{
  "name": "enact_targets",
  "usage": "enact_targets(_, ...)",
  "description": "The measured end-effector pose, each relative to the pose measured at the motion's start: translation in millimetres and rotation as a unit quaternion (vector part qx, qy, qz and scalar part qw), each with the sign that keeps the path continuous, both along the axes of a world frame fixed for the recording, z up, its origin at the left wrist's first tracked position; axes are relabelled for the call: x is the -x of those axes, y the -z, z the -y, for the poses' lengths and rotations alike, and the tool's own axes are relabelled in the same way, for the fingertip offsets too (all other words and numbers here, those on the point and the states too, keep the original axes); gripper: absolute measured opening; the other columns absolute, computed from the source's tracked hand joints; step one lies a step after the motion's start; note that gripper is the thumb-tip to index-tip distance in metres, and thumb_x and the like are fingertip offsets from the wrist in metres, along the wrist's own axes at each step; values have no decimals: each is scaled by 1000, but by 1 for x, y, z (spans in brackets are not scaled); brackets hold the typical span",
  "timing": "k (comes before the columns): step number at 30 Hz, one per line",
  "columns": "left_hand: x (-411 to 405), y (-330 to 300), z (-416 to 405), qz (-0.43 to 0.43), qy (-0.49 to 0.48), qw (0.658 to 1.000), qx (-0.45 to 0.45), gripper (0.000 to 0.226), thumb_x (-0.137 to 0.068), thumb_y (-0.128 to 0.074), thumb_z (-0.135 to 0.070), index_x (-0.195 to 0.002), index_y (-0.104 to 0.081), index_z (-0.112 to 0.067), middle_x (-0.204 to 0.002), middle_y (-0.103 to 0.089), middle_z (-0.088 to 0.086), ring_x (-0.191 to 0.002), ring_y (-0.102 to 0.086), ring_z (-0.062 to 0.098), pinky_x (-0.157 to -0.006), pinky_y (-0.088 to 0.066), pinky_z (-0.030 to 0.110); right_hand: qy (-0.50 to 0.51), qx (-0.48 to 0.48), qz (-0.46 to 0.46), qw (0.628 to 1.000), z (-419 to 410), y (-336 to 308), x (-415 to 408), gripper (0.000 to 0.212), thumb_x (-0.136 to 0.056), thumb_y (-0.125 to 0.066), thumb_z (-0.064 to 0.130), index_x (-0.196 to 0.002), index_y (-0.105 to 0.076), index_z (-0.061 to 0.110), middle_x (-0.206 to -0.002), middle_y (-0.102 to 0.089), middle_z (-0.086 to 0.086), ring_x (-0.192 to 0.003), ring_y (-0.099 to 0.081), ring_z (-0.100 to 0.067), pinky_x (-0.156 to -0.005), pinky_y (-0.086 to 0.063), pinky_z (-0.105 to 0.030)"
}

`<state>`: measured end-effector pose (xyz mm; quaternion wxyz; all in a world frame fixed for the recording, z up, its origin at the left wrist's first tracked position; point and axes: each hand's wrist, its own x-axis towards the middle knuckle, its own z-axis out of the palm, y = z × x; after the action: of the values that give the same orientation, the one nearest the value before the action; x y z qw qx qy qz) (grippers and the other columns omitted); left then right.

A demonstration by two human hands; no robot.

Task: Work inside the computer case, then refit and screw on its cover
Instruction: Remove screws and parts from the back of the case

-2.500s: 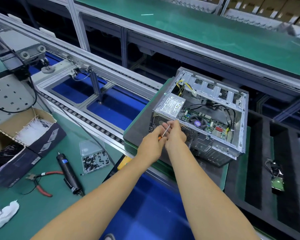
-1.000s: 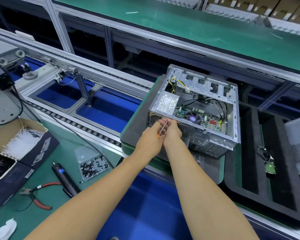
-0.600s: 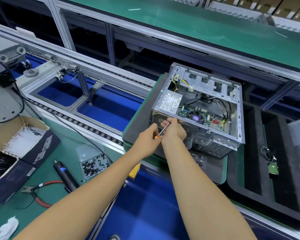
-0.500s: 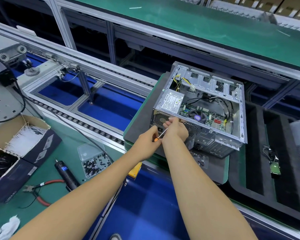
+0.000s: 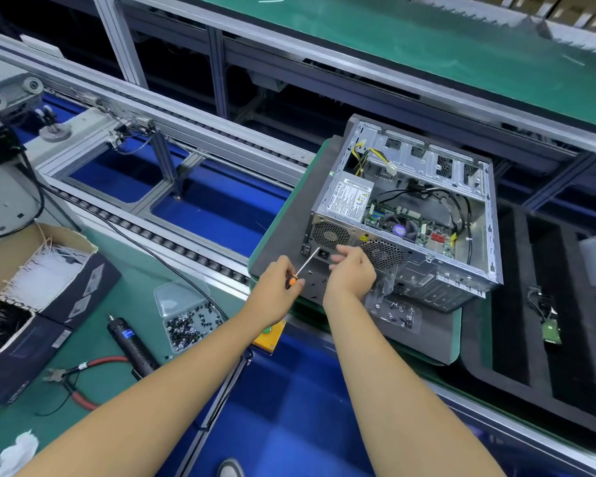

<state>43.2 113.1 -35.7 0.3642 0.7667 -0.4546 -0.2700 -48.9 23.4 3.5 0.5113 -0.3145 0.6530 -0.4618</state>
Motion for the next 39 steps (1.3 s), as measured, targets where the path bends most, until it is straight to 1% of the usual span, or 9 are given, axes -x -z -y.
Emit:
enact_targets(4,-7,14,-2,27,5,1000,-15,16,-102,-57,-30,-107,-47,-19,-102,-47,1,-81,-53,18,-71,-47,33,-61,-10,-50,997,-8,15,6,43,-93,-39,22,-72,-75,25,-67,-73,4,-56,-62,-17,-65,-49,-34)
enact_targets(7,-17,21,-5,120,-23,992,-35,14,-102,-55,-36,-105,-45,-27,-106,-45,-3,-80,-57,20,-68,-54,41,-99,-9,-139,985,-11,24,12,33,-91,-46,27,-75,-74,28,-73,-73,5,-70,-67,-19,-70,-51,-36)
enact_targets(9,-25,26,-7,174,-48,983,-44,14,-99,-59,-36,-103,-47,-30,-106,-45,-6,-79,-59,20,-64,-56,40,-127,-4,-198,972,-11,31,18,24,-91,-54,30,-79,-74,27,-74,-72,4,-75,-67,-20,-63,-47,-31)
enact_targets(14,-40,37,-2,219,-43,975,-14,20,-95,-67,-26,-108,-52,-29,-104,-45,-5,-82,-55,18,-57,-50,35,-136,-10,-234,963,-10,46,24,15,-89,-64,28,-78,-73,27,-70,-69,12,-68,-61,-9,-56,-36,-25)
enact_targets(19,-73,39,24,358,21,933,14,11,-99,-62,-35,-106,-66,-27,-100,-58,1,-93,-50,27,-69,-36,37,-128,6,-237,963,-13,57,28,24,-92,-54,29,-77,-73,29,-65,-67,5,-61,-56,-15,-57,-36,-28)
enact_targets(23,-82,37,56,322,102,940,51,16,-99,-62,-30,-108,-72,-21,-102,-59,6,-94,-52,30,-74,-41,41,-131,8,-246,960,-13,64,30,30,-92,-48,29,-73,-71,31,-68,-68,2,-66,-59,-17,-64,-44,-31)
enact_targets(27,-75,44,76,255,167,951,61,18,-96,-67,-22,-110,-72,-12,-104,-57,12,-99,-51,33,-82,-45,44,-136,12,-297,945,-4,68,27,19,-88,-58,34,-73,-67,29,-66,-67,10,-67,-60,-11,-61,-44,-28)
enact_targets(34,-68,61,77,225,166,955,97,11,-92,-70,-10,-103,-67,-7,-109,-57,11,-101,-47,31,-89,-45,48,-146,20,-379,913,8,81,25,13,-89,-65,32,-77,-65,33,-70,-64,18,-66,-52,-4,-64,-41,-29)
enact_targets(39,-71,59,72,221,185,954,81,26,-88,-72,-49,-111,-69,-37,-130,-45,1,-118,-35,22,-100,-30,35,-120,32,-398,909,11,89,24,5,-89,-66,35,-84,-66,35,-66,-57,17,-69,-50,-13,-67,-35,-30)
